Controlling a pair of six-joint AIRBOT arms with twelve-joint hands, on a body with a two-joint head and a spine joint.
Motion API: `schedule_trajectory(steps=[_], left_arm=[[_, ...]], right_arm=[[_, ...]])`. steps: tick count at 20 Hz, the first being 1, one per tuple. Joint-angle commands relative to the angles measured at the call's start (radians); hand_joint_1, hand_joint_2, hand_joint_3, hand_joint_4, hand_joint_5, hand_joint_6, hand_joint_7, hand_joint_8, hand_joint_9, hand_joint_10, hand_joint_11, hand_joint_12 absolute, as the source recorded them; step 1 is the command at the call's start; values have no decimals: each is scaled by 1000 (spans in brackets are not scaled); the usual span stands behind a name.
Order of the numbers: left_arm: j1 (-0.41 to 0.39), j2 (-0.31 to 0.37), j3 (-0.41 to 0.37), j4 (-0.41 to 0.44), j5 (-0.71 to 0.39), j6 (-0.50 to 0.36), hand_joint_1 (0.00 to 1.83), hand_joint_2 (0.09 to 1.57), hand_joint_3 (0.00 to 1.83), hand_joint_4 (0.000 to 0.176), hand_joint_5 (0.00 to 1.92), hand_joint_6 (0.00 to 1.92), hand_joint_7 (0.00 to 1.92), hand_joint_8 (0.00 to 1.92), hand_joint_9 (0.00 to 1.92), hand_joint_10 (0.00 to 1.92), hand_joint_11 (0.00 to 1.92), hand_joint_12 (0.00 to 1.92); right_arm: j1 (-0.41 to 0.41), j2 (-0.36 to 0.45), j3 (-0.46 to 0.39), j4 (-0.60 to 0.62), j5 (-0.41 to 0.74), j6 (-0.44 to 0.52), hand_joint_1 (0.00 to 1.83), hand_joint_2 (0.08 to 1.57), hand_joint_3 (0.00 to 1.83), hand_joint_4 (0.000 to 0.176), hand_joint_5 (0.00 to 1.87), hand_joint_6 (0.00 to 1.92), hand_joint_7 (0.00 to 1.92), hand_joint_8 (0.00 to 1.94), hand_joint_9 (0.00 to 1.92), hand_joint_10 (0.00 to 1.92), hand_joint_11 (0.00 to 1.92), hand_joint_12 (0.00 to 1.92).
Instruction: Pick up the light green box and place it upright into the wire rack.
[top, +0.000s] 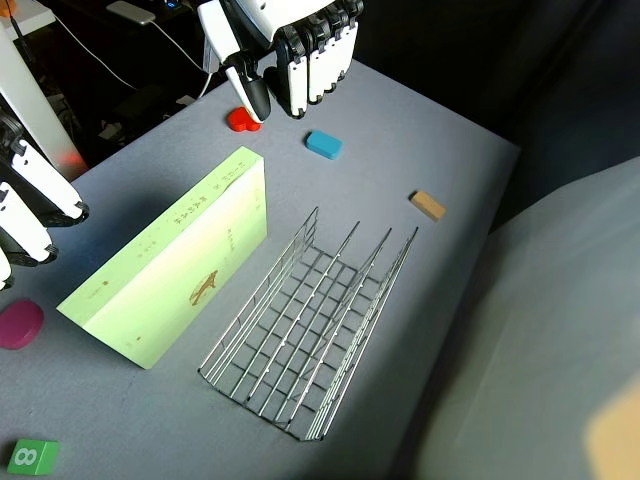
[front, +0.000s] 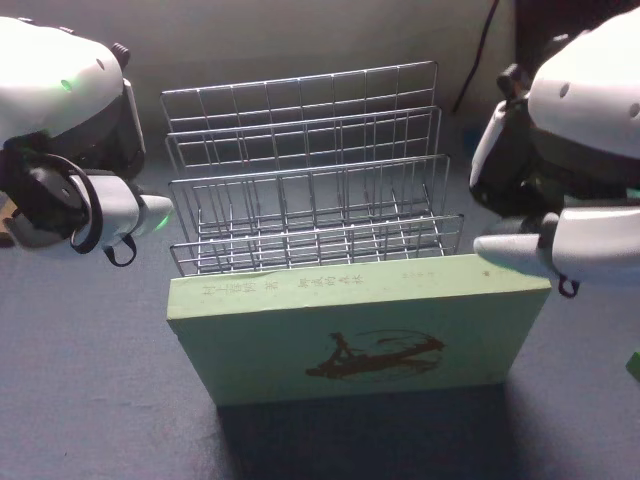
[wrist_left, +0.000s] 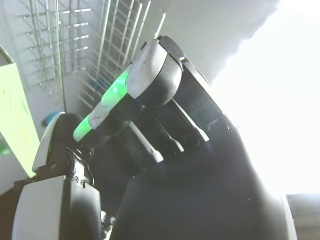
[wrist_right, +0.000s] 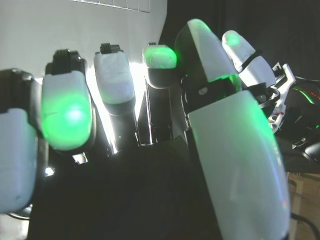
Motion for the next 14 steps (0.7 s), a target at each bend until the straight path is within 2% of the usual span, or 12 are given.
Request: schedule_trajectory(steps=[1,2,4,5,8,11,14], left_arm=[[-15,1,-6,76,-10,4,234,1066,175,110,346,78,347,53,269,96,1,963],[-15,1,-7,76,-10,6,176,1234,31,111,369,10,368,4,305,19,0,962],[-15,1,-7,76,-10,10,142,1449,16,113,373,0,371,0,340,5,0,980],[-15,1,-6,76,-10,17,158,1474,13,112,373,0,366,1,345,5,0,986],[-12,2,9,76,-15,33,154,1384,0,116,353,0,339,0,334,0,0,932],[-12,2,43,77,-37,58,198,1325,0,133,350,0,323,0,314,0,0,913],[-9,8,81,77,-75,82,182,1389,13,137,356,2,335,5,318,2,0,912]], right_arm=[[8,-4,0,-27,41,-5,227,1012,157,27,209,81,273,50,180,113,0,834],[7,-11,0,-26,29,-6,222,1080,26,26,242,10,297,3,225,24,0,829],[8,-19,0,-26,22,-8,221,1088,10,25,245,3,298,0,238,14,0,852],[9,-23,0,-22,21,-8,231,1084,7,25,256,7,307,4,248,16,0,852],[21,-42,0,-6,19,-6,248,1078,2,22,254,3,304,1,250,11,0,838],[32,-79,11,-6,-5,34,272,1066,0,16,251,1,295,0,248,6,0,815],[42,-142,33,-6,-68,63,402,1006,0,7,253,2,286,0,246,4,0,804]])
